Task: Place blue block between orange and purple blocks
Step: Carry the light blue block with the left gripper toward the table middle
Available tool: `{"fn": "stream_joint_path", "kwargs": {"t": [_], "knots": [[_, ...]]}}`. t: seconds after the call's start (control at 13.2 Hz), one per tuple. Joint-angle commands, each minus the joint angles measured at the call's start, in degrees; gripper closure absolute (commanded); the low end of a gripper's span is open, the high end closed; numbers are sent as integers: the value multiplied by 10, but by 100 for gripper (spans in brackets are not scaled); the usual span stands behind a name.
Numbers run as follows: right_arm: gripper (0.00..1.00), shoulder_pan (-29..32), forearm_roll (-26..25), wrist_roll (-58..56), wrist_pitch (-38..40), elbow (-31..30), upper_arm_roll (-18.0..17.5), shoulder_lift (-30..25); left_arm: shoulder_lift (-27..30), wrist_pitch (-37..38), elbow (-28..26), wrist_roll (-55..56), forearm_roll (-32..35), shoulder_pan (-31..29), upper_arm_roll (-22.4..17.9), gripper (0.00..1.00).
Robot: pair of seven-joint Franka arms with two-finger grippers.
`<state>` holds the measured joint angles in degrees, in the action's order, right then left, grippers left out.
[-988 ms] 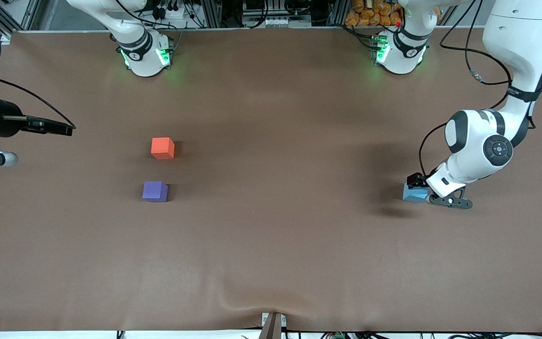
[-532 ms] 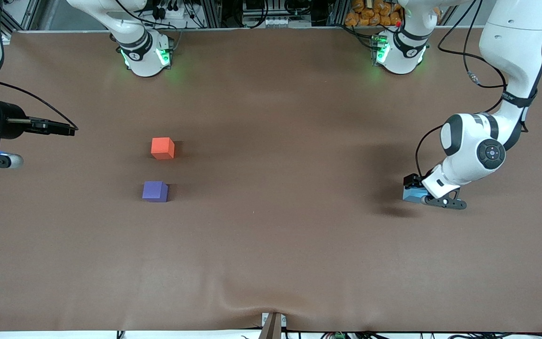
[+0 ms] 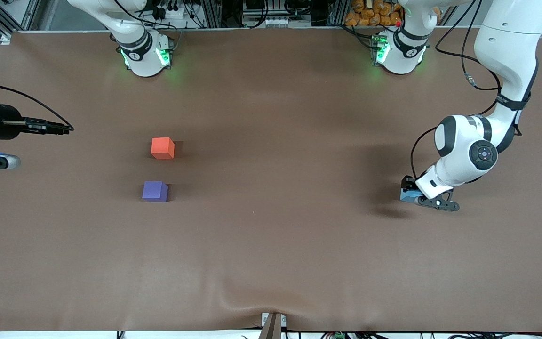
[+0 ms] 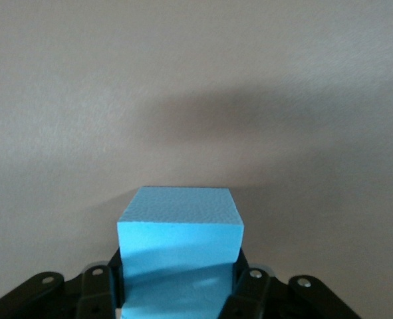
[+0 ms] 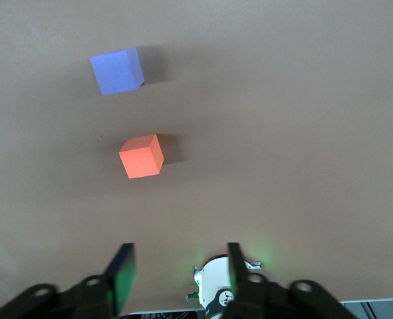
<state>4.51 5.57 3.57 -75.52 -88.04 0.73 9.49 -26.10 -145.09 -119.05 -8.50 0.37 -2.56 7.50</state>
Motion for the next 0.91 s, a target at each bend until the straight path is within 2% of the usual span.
{"fn": "stream_joint_path", "kwargs": {"t": [0.0,0.15,0.23,0.3,0.38,0.46,0.61,0.84], "knots": [[100,26,23,-35,5,1,-6,2,4,0,33,-7,5,26,1,100],[100,26,25,-37,7,1,-6,5,5,38,85,1,-1,45,17,100],[93,26,25,-37,7,1,-6,5,-8,72,127,8,-2,63,22,100],[81,26,25,-37,8,1,-6,5,-31,105,181,23,-3,90,23,100],[22,26,25,-36,8,1,-6,5,-55,127,227,35,-3,112,23,100],[0,27,25,-35,9,1,-6,6,-86,143,278,43,-10,142,25,100],[0,29,25,-35,11,1,-6,6,-129,170,352,82,-39,213,22,100],[0,28,25,-35,11,1,-6,6,-147,176,382,160,-40,281,16,100]]}}
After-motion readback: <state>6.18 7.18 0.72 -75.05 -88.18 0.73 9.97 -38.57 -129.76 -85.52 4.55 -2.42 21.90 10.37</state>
